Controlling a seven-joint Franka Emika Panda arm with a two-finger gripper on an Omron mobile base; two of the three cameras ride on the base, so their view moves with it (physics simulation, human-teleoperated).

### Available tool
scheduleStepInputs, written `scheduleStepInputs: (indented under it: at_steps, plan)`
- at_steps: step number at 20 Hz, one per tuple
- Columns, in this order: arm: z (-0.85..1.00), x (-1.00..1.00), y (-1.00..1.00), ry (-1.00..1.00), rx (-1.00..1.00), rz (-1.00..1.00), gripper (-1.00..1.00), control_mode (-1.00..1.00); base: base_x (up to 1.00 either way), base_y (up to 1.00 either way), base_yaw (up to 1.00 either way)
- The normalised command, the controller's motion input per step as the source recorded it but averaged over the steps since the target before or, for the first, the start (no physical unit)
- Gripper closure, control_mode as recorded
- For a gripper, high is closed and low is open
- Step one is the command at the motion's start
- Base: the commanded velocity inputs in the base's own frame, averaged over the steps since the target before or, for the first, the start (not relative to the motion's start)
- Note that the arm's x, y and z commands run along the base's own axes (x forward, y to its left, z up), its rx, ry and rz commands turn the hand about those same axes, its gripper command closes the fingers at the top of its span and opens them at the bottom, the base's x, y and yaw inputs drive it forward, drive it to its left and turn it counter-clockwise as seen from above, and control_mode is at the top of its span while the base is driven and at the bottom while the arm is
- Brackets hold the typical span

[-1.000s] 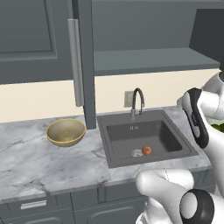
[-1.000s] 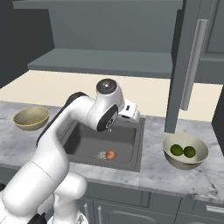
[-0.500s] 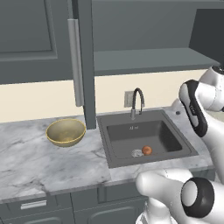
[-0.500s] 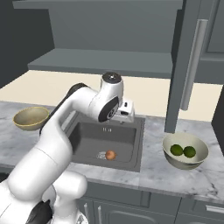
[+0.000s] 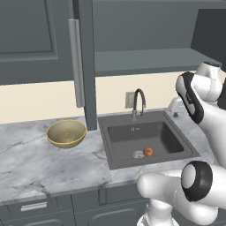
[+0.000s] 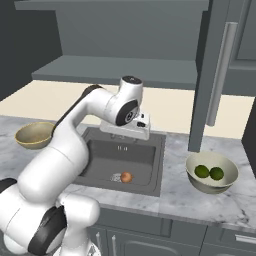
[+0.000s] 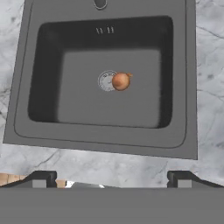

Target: Pick the limes from the cabinet and place them in one bowl. Pick the onion from the sink and place it in the other bowl.

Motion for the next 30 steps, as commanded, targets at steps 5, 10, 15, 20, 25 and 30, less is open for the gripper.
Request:
scheduleStepInputs:
  at_steps: [5,10,15,20,25,30]
  plan:
    - [-0.30,-0.03,0.14,0.00,0.06,0.06,-1.00,-1.00,0.00,0.00,0.00]
    - [-0.29,0.00,0.14,0.00,0.01,0.00,-1.00,-1.00,0.00,0.00,0.00]
    - [-0.29,0.00,0.10,0.00,0.00,0.01,-1.00,-1.00,0.00,0.00,0.00]
    - [-0.28,0.01,0.08,0.01,0.00,0.03,-1.00,-1.00,0.00,0.00,0.00]
    - [-0.24,0.01,0.04,0.00,0.01,0.03,-1.00,-1.00,0.00,0.00,0.00]
    - [-0.23,0.04,0.01,0.00,0.00,0.04,-1.00,-1.00,0.00,0.00,0.00]
